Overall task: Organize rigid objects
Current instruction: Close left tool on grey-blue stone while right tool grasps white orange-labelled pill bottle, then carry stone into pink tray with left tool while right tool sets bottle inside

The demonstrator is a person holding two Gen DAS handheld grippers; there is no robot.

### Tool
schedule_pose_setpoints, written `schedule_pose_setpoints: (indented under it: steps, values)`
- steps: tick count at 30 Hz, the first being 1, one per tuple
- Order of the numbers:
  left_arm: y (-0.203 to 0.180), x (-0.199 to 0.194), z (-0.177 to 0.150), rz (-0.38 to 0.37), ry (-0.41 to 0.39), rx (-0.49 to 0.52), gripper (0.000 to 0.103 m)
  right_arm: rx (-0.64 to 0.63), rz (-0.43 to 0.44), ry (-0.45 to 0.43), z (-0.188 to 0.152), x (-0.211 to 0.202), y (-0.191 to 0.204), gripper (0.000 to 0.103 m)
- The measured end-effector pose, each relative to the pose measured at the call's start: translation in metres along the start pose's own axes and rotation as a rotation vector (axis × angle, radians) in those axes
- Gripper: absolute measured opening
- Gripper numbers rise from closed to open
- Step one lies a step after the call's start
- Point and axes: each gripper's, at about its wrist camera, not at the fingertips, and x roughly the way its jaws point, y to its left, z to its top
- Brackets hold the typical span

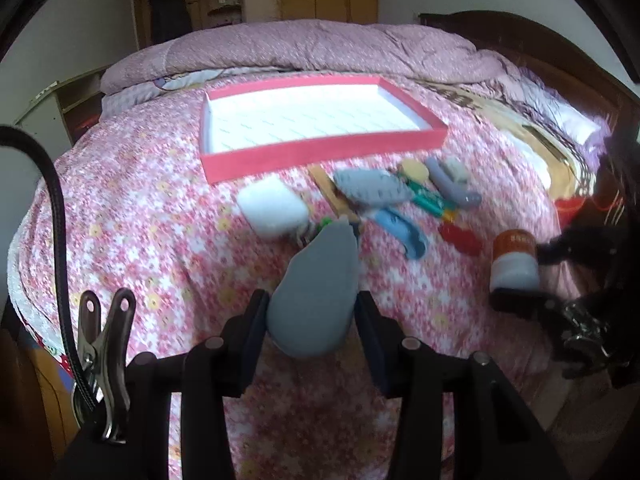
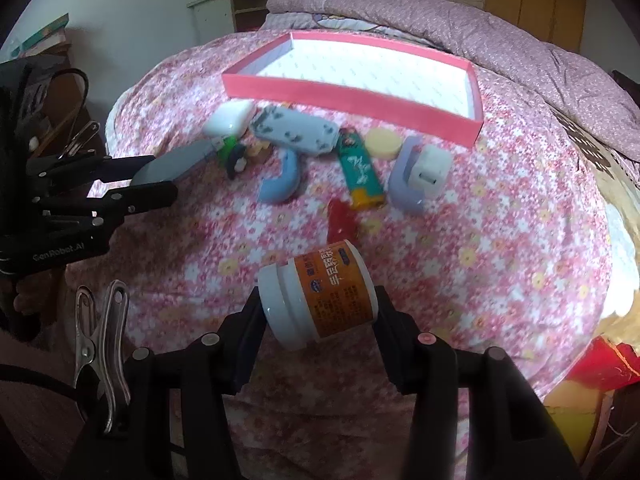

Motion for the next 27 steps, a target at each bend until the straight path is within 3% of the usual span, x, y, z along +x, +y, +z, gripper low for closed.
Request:
schedule_pose_setpoints:
  steps: [8,27]
  values:
    - [0.005,0.002,0.022,0.033,-0.022,-0.026,0.047,0.072,-0.017,-0.049,0.023,-0.004,-0.013,0.052]
    - [0.005,0.022,0.094,0.053,-0.099,-0.030,0.047,0.088,-0.067,-0.123,0.091,0.001,-0.042,0.052]
